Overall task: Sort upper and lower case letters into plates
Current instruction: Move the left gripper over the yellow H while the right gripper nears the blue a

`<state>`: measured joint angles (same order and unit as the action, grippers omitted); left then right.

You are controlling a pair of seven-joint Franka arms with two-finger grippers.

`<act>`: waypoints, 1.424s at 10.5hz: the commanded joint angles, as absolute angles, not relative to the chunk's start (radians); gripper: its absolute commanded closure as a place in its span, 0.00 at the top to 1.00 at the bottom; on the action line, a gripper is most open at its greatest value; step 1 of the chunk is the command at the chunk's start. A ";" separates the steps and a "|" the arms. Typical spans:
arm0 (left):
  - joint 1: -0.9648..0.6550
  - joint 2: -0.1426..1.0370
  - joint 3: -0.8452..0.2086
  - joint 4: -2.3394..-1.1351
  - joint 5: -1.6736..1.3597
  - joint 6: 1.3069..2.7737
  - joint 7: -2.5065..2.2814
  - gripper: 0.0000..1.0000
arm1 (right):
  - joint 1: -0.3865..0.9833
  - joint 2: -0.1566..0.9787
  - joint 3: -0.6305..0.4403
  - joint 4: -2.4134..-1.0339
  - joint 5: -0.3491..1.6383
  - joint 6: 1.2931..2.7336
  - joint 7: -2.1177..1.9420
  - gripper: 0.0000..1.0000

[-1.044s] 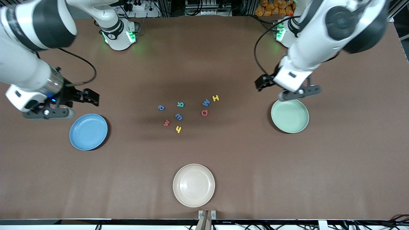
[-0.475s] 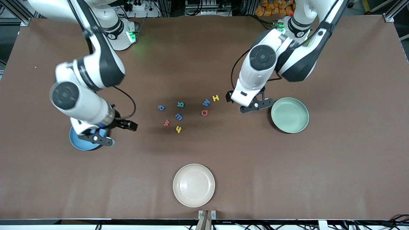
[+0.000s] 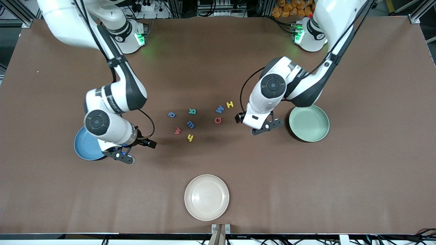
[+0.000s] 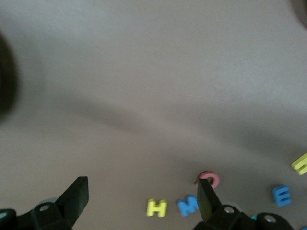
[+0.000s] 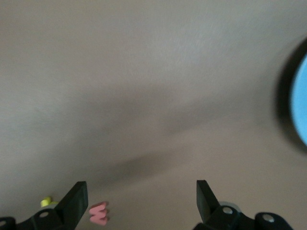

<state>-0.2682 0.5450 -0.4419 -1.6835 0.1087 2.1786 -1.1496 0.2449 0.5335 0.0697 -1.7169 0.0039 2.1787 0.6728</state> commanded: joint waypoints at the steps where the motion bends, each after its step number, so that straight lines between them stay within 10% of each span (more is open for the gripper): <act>1: -0.351 0.632 -0.433 -1.660 0.129 2.323 -1.336 1.00 | 0.265 0.532 0.077 -1.830 0.003 2.299 0.765 1.00; 15: -0.462 0.595 -0.393 -1.867 0.285 2.368 -1.543 1.00 | 0.287 0.377 0.201 -2.218 0.000 2.516 0.928 1.00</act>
<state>-0.4480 0.6438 -0.4065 -1.8141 0.2560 2.3525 -1.4865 0.2853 0.4224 0.1915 -2.1523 0.0035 2.4753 0.8925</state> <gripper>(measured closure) 0.000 0.000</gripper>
